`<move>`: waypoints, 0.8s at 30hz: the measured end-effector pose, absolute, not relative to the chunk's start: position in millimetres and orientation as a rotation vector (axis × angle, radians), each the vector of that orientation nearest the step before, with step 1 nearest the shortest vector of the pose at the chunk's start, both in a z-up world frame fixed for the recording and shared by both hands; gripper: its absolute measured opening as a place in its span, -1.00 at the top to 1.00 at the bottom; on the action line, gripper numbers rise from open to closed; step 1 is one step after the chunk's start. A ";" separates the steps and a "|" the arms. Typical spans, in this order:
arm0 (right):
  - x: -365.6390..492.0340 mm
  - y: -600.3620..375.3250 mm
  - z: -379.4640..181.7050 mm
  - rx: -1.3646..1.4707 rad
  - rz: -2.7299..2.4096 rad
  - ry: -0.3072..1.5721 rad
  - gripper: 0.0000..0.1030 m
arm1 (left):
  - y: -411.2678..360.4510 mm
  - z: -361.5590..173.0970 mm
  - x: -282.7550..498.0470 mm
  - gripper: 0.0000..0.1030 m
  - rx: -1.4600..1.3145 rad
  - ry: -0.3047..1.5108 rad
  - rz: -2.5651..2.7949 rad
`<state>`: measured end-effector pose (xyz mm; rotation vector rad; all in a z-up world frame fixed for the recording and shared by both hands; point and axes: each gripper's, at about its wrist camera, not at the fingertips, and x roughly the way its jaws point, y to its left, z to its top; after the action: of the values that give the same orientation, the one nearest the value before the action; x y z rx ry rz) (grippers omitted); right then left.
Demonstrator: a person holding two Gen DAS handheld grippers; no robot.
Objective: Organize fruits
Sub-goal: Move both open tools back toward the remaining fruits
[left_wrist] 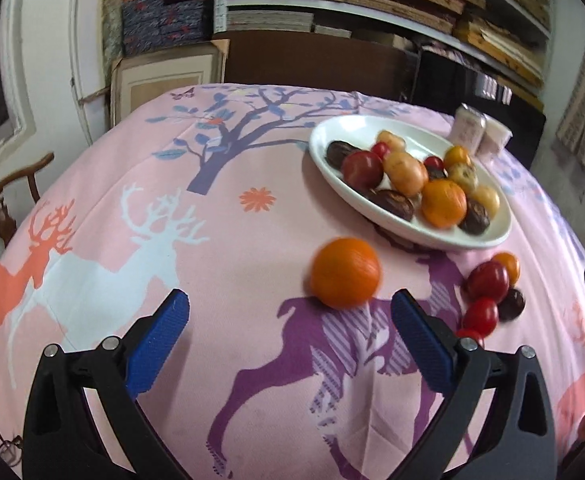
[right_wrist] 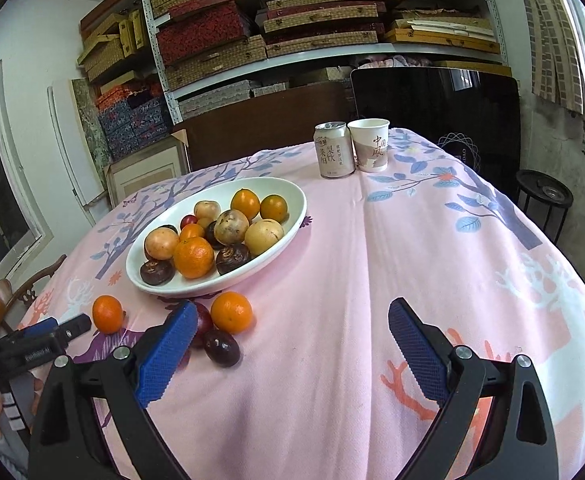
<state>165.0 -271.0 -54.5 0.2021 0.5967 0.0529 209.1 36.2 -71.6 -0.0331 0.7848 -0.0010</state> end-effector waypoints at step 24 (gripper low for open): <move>166.3 -264.3 -60.8 0.184 0.060 0.624 -0.89 | 33.9 -77.7 208.8 -0.92 -0.015 0.815 -0.033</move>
<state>166.3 -264.3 -60.8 0.1845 0.6243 0.0597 208.8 33.9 -77.7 -0.0150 0.8152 -0.0330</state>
